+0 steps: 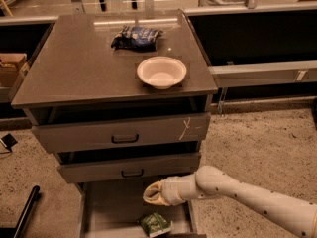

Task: Pick green jalapeno chip bag from bottom drawer and place on counter

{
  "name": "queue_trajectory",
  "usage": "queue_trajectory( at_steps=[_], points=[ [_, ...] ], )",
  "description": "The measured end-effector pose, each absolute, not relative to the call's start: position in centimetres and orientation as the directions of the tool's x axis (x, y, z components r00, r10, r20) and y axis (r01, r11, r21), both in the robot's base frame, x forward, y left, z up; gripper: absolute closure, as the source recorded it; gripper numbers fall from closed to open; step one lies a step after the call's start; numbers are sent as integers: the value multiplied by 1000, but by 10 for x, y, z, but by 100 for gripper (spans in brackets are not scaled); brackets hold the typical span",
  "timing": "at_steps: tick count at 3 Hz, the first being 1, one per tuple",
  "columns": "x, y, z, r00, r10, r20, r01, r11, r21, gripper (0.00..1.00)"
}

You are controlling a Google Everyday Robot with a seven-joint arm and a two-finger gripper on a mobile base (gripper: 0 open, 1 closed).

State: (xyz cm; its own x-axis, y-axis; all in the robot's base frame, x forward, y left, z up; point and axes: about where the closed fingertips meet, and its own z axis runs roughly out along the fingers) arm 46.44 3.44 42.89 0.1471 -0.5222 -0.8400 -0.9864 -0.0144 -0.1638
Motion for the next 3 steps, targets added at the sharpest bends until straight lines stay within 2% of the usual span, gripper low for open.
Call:
queue_trajectory(
  at_steps=[1,2,3],
  points=[
    [471,42,419,110,-583,-805,-993,-27,-117,39],
    [459,55,366,54,-635,-770,-998,-66,-15,8],
    [446,62,335,30,-655,-755,-995,-93,42,0]
  ],
)
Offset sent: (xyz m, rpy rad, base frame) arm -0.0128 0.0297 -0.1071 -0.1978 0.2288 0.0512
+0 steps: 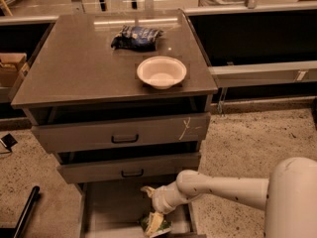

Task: Pick green jalapeno chip bag from bottom drawer and place on counter

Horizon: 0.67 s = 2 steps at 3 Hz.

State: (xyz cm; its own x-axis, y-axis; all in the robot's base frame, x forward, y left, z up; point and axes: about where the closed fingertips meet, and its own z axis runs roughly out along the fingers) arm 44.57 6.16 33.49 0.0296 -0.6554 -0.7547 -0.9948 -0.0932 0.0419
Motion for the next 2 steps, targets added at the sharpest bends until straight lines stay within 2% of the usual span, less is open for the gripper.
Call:
queue_trajectory(
  at_steps=[1,2],
  points=[
    [432,65,298,16,-672,-740,-990,-114,82,2],
    [426,65,274,-1,-680,-733,-988,-110,104,13]
  ],
)
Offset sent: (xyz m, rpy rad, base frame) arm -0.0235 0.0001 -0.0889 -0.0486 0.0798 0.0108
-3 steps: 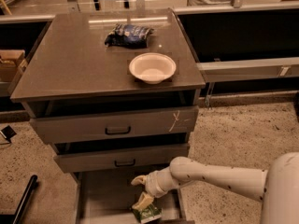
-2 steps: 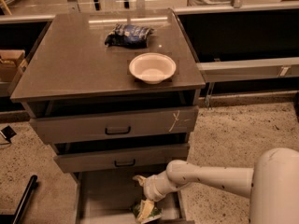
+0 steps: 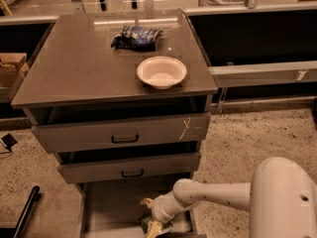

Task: Pick green jalapeno chip bag from bottom drawer and place on counter

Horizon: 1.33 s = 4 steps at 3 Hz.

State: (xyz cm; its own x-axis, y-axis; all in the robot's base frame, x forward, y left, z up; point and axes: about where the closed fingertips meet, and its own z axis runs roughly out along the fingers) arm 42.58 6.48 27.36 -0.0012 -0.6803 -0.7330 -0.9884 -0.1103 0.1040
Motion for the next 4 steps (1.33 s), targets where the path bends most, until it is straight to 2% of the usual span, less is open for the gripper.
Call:
queue_trajectory(
  at_steps=[2,3,4],
  points=[
    [431,46,232,48,-714,-698,-987,-142,78,11],
    [433,36,216,63,-724,-687,-985,-154,72,29],
    [434,30,215,73,-701,-710,-987,-153,49,60]
  ],
)
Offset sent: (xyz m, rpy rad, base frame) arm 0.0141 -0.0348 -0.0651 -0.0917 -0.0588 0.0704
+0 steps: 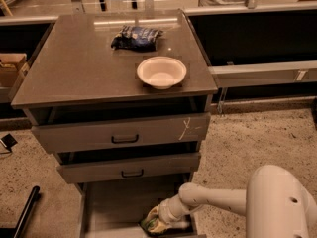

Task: Pick green jalapeno chip bag from bottom drawer and place on counter

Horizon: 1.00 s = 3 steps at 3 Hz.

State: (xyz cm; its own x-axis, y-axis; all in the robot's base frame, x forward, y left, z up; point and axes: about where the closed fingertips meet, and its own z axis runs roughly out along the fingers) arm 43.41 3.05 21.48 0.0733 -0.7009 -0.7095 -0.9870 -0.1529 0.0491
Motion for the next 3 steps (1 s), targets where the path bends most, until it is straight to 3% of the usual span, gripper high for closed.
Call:
queue_trajectory(
  at_steps=[1,2,3],
  points=[
    [435,30,224,77,-666,-742,-990,-142,25,83],
    [448,33,277,174,-610,-773,-984,-133,-117,100],
    [455,35,310,197,-571,-797,-980,-118,-158,100]
  ],
)
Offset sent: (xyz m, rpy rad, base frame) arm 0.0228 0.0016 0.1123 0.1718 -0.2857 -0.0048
